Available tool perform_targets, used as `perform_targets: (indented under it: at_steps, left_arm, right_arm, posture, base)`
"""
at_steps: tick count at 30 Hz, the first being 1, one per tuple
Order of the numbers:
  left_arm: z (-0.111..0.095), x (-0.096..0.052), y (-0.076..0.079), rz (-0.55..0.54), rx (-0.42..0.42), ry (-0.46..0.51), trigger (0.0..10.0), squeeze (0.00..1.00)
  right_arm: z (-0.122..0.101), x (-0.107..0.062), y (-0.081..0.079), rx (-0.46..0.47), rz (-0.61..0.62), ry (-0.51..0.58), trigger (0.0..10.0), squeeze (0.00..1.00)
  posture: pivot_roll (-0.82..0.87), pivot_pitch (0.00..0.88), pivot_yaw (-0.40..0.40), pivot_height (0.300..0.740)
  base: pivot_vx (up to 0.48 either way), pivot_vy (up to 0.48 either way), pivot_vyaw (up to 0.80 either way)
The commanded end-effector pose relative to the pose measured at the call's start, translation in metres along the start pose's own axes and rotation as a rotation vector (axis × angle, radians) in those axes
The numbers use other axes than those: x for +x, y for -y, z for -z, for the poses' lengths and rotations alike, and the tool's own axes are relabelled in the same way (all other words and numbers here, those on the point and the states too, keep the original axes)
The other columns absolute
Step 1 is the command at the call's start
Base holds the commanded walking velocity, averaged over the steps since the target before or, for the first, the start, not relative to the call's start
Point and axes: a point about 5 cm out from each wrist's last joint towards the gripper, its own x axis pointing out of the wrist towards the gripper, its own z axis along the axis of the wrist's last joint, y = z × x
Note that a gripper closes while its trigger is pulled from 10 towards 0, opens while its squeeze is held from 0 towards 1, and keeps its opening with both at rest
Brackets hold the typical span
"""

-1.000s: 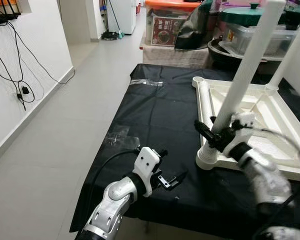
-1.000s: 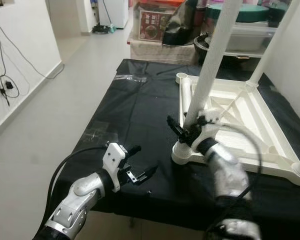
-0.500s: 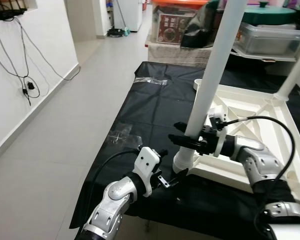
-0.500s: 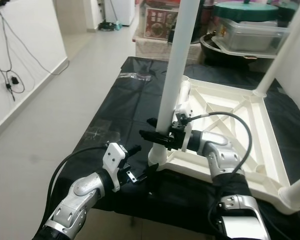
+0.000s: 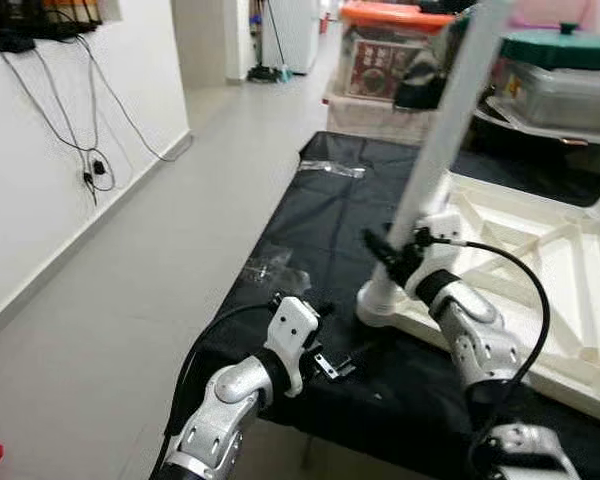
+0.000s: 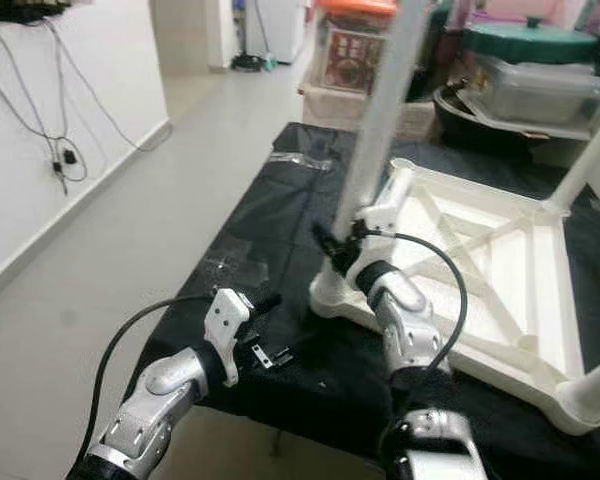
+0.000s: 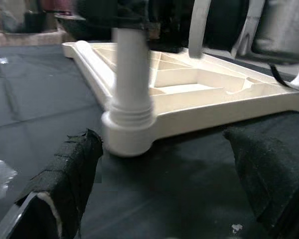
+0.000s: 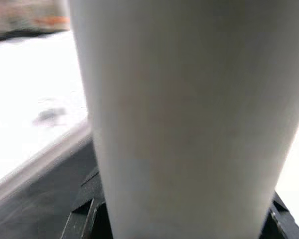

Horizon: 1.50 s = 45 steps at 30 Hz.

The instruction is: Building children table

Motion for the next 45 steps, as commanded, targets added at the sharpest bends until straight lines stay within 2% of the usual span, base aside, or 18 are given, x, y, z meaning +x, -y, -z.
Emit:
perform_targets:
  at_steps: [1, 6, 8, 10, 11, 12, 13, 18, 19, 24, 27, 28, 34, 41, 42, 43, 44, 45]
  left_arm:
    - [0.004, 0.001, 0.001, 0.008, 0.003, -0.017, 10.0, 0.00]
    - [0.003, 0.002, 0.000, 0.006, 0.006, -0.015, 10.0, 0.00]
    - [0.003, 0.002, 0.000, 0.006, 0.007, -0.015, 10.0, 0.00]
    - [0.002, 0.002, 0.000, 0.004, 0.008, -0.013, 10.0, 0.00]
    - [0.002, 0.002, 0.000, 0.004, 0.008, -0.013, 10.0, 0.00]
    - [0.002, 0.002, 0.000, 0.004, 0.008, -0.012, 10.0, 0.00]
    - [0.002, 0.002, 0.000, 0.004, 0.007, -0.012, 10.0, 0.00]
    - [0.001, 0.002, 0.000, 0.004, 0.004, -0.011, 10.0, 0.00]
    - [0.001, 0.002, 0.000, 0.004, 0.005, -0.011, 10.0, 0.00]
    - [0.001, 0.002, -0.001, 0.004, 0.006, -0.010, 10.0, 0.00]
    - [0.001, 0.003, -0.002, 0.005, 0.007, -0.010, 10.0, 0.00]
    - [0.002, 0.004, -0.002, 0.006, 0.008, -0.011, 10.0, 0.00]
    - [0.002, 0.004, -0.002, 0.003, 0.009, -0.010, 10.0, 0.00]
    - [0.002, 0.005, -0.001, 0.004, 0.009, -0.012, 10.0, 0.00]
    - [0.003, 0.005, -0.001, 0.004, 0.008, -0.012, 10.0, 0.00]
    - [0.003, 0.005, -0.001, 0.004, 0.008, -0.012, 10.0, 0.00]
    - [0.003, 0.005, 0.000, 0.004, 0.007, -0.013, 10.0, 0.00]
    - [0.003, 0.005, 0.000, 0.004, 0.006, -0.013, 10.0, 0.00]
  right_arm:
    - [0.006, -0.028, 0.037, 0.002, 0.457, -0.009, 0.0, 0.00]
    - [0.012, -0.041, 0.024, 0.050, 0.603, -0.008, 0.0, 0.00]
    - [0.013, -0.041, 0.022, 0.058, 0.609, -0.009, 0.0, 0.00]
    - [0.016, -0.034, 0.005, 0.090, 0.551, 0.001, 0.0, 0.00]
    - [0.015, -0.028, -0.006, 0.099, 0.453, 0.025, 10.0, 0.00]
    - [0.013, -0.023, -0.016, 0.101, 0.353, 0.050, 10.0, 0.00]
    - [0.014, -0.022, -0.018, 0.108, 0.283, 0.066, 10.0, 1.00]
    - [0.012, -0.019, -0.011, 0.052, 0.115, 0.114, 10.0, 0.97]
    - [0.007, -0.017, -0.002, 0.056, 0.021, 0.118, 10.0, 0.00]
    - [-0.005, -0.015, 0.015, 0.054, -0.154, 0.105, 10.0, 0.00]
    - [-0.013, -0.016, 0.018, 0.106, -0.511, 0.008, 10.0, 0.00]
    - [-0.016, -0.017, 0.016, 0.121, -0.636, -0.024, 10.0, 0.00]
    - [-0.013, -0.019, 0.003, 0.069, -0.934, -0.123, 10.0, 0.00]
    - [0.002, -0.012, -0.017, -0.022, -1.124, -0.239, 10.0, 0.00]
    - [0.001, -0.012, -0.020, -0.019, -1.156, -0.248, 6.6, 0.00]
    - [0.001, -0.012, -0.020, -0.019, -1.156, -0.248, 6.6, 0.00]
    - [0.000, -0.011, -0.023, -0.018, -1.159, -0.236, 0.0, 0.00]
    - [-0.001, -0.009, -0.025, -0.026, -1.136, -0.217, 0.0, 0.00]
  posture:
    - [0.06, 0.000, -0.065, 0.740]
    - [0.06, 0.000, -0.064, 0.740]
    - [0.06, 0.000, -0.064, 0.740]
    - [0.06, 0.000, -0.063, 0.740]
    - [0.06, 0.000, -0.066, 0.740]
    - [0.06, 0.000, -0.066, 0.740]
    - [0.06, 0.000, -0.065, 0.740]
    - [0.06, 0.000, -0.069, 0.740]
    - [0.07, 0.000, -0.069, 0.740]
    - [0.07, 0.000, -0.069, 0.740]
    - [0.06, 0.000, -0.064, 0.740]
    - [0.07, 0.000, -0.069, 0.740]
    - [0.08, 0.000, -0.076, 0.740]
    - [0.09, 0.000, -0.082, 0.740]
    - [0.09, 0.000, -0.080, 0.740]
    - [0.09, 0.000, -0.080, 0.740]
    - [0.09, 0.000, -0.080, 0.740]
    - [0.09, 0.000, -0.080, 0.740]
  base:
    - [0.000, 0.000, 0.00]
    - [0.000, 0.000, 0.00]
    - [0.000, 0.000, 0.00]
    - [0.000, 0.000, 0.00]
    - [0.000, 0.000, 0.00]
    - [0.000, 0.000, 0.00]
    - [0.000, 0.000, 0.00]
    - [0.000, 0.000, 0.00]
    - [0.000, 0.000, 0.00]
    - [0.000, 0.000, 0.00]
    - [0.000, 0.000, 0.00]
    - [0.000, 0.000, 0.00]
    - [0.000, 0.000, 0.00]
    - [0.000, 0.000, 0.00]
    - [0.000, 0.000, 0.00]
    - [0.000, 0.000, 0.00]
    - [0.000, 0.000, 0.00]
    - [0.000, 0.000, 0.00]
